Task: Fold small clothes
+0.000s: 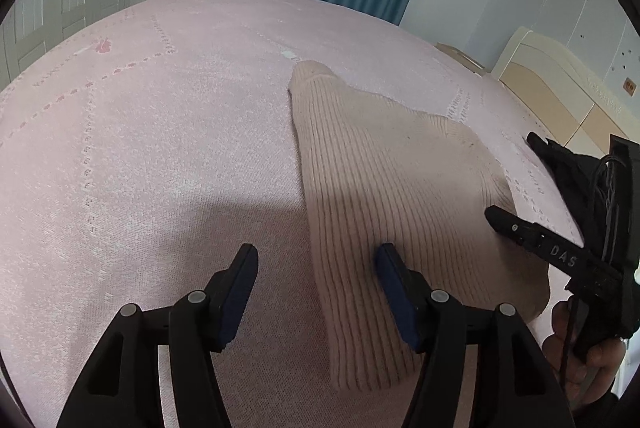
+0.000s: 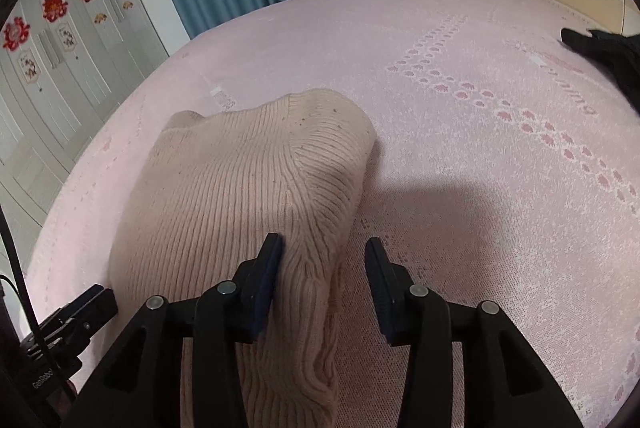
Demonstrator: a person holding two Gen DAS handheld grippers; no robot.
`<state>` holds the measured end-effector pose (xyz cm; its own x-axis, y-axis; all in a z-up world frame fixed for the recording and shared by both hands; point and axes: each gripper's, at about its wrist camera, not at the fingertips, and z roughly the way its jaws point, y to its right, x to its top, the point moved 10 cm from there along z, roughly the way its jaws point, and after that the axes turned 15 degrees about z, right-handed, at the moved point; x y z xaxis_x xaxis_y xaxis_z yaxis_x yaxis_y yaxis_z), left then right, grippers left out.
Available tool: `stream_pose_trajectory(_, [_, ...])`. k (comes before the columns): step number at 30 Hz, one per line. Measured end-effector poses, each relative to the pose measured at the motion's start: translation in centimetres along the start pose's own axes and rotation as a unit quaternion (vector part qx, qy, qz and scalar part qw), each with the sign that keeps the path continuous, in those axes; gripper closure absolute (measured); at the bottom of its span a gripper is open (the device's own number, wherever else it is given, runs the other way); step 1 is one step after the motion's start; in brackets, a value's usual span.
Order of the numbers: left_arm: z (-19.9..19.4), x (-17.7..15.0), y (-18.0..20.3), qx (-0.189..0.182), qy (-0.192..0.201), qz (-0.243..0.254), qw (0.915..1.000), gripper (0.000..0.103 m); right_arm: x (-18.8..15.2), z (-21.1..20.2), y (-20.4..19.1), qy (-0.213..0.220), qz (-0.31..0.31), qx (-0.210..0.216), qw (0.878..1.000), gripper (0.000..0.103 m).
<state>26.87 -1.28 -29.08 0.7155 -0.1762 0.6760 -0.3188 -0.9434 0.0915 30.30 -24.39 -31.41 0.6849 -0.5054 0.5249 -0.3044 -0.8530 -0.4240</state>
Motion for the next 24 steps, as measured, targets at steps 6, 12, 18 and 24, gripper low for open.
stream_pose_trajectory(6, [-0.3, -0.2, 0.1, 0.003, -0.001, 0.006, 1.0, 0.042, -0.3, -0.7, 0.0, -0.03, 0.053, 0.069, 0.996, 0.079])
stream_pose_trajectory(12, [-0.9, 0.3, 0.3, 0.001, 0.011, 0.004, 0.9999, 0.043, 0.6, -2.7, -0.9, 0.011, 0.055, 0.109, 0.992, 0.088])
stream_pose_trajectory(18, [-1.1, 0.5, 0.4, -0.001, 0.018, 0.005, 0.9998, 0.042, 0.2, -0.9, 0.2, -0.009, 0.059, 0.057, 0.997, 0.088])
stream_pose_trajectory(24, [-1.3, 0.4, -1.4, 0.002, 0.013, -0.022, 0.9997, 0.044, 0.2, -1.8, 0.0, 0.013, 0.026, 0.026, 0.999, 0.073])
